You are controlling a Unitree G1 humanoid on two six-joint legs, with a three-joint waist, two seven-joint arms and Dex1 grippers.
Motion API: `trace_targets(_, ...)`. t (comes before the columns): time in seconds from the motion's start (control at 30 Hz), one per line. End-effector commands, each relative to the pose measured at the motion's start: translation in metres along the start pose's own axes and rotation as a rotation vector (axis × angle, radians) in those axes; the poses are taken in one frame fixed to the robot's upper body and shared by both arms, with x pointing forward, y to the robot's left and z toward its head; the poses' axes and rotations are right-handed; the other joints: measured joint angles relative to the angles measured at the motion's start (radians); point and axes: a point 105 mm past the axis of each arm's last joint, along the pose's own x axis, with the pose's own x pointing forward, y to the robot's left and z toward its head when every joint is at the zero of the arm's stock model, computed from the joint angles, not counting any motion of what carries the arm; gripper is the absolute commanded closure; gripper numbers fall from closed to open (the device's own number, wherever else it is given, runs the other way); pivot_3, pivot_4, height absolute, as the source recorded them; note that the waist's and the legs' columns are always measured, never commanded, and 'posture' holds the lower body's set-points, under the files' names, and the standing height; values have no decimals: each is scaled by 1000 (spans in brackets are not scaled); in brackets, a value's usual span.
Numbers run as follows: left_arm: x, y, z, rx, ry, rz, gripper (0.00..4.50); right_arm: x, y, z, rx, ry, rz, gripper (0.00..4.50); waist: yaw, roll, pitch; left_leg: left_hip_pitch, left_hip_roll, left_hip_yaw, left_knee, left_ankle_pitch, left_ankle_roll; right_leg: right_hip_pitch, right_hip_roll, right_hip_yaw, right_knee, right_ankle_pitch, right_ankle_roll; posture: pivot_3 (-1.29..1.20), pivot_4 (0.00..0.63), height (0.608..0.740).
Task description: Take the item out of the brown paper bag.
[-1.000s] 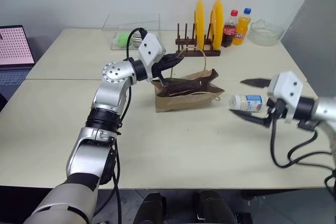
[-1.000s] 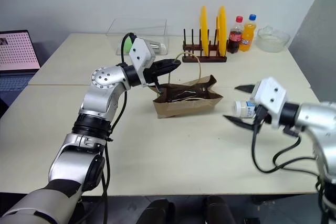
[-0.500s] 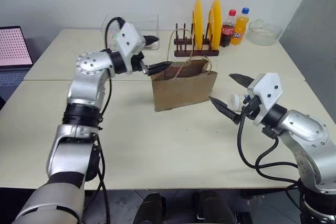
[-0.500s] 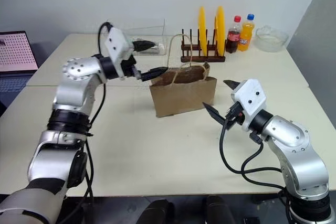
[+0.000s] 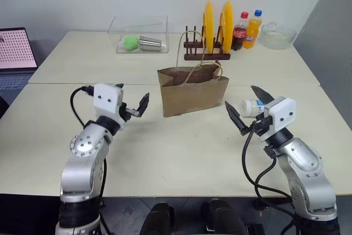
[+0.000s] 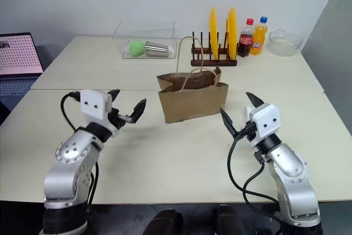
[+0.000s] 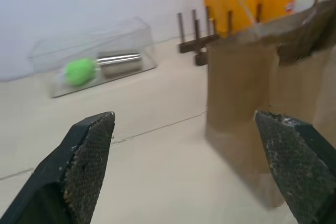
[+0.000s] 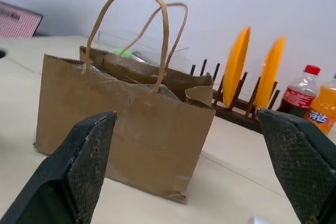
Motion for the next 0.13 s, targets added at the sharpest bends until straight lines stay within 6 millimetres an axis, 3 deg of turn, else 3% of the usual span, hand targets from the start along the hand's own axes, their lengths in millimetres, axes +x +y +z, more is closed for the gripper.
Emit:
trace_targets(0.03, -5, -2, 10, 17, -71, 54, 41, 2, 0, 9, 9, -65, -16, 0, 0, 0, 0, 1, 0, 0, 0, 0, 0, 0, 0, 0, 0, 0, 0, 0, 150, 740)
trace_targets(0.13, -4, -6, 12, 21, -105, 42, 41, 5, 5, 7, 7, -65, 13, 0, 0, 0, 0, 1, 0, 0, 0, 0, 0, 1, 0, 0, 0, 0, 0, 0, 150, 740)
